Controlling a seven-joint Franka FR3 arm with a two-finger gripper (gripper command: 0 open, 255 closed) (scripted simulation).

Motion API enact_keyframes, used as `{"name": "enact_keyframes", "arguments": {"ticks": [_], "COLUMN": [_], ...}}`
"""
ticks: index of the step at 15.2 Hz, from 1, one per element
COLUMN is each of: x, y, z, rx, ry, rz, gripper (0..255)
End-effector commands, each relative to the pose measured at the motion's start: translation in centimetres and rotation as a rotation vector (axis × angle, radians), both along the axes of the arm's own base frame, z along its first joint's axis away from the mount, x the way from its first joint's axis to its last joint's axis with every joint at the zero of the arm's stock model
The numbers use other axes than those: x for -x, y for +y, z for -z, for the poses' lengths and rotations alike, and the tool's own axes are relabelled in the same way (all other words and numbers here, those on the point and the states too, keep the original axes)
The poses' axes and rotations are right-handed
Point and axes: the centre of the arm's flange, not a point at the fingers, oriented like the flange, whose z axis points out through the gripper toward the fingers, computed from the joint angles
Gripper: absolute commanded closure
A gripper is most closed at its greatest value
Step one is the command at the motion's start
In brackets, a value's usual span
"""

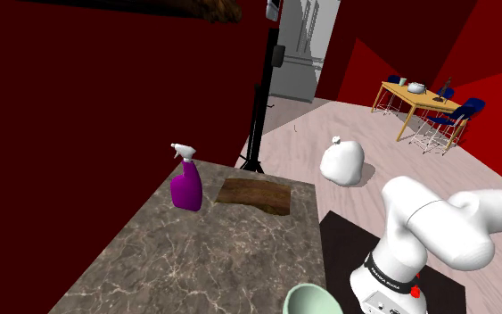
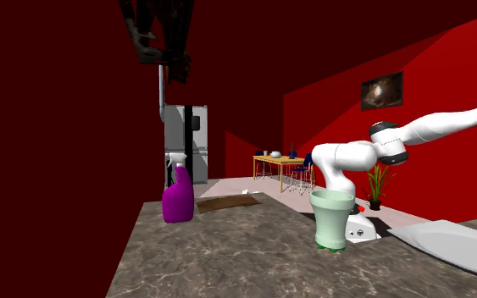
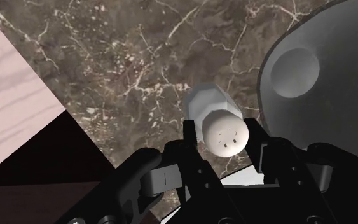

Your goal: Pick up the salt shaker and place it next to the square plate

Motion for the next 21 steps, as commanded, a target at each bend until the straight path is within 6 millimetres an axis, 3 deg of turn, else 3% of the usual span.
{"name": "enact_keyframes", "arguments": {"ticks": [1,11,18,19,21], "x": [0.0,0.0,0.0,-0.2,-0.5], "y": [-0.2,-0.2,-0.2,-0.3,-0.1], "z": [1.1,6.5,6.5,6.5,5.9], "rx": [0.000,0.000,0.000,0.001,0.002], "ry": [0.000,0.000,0.000,0.000,-0.001], "rz": [0.000,0.000,0.000,0.000,0.001], "gripper": [255,255,255,0,0]}}
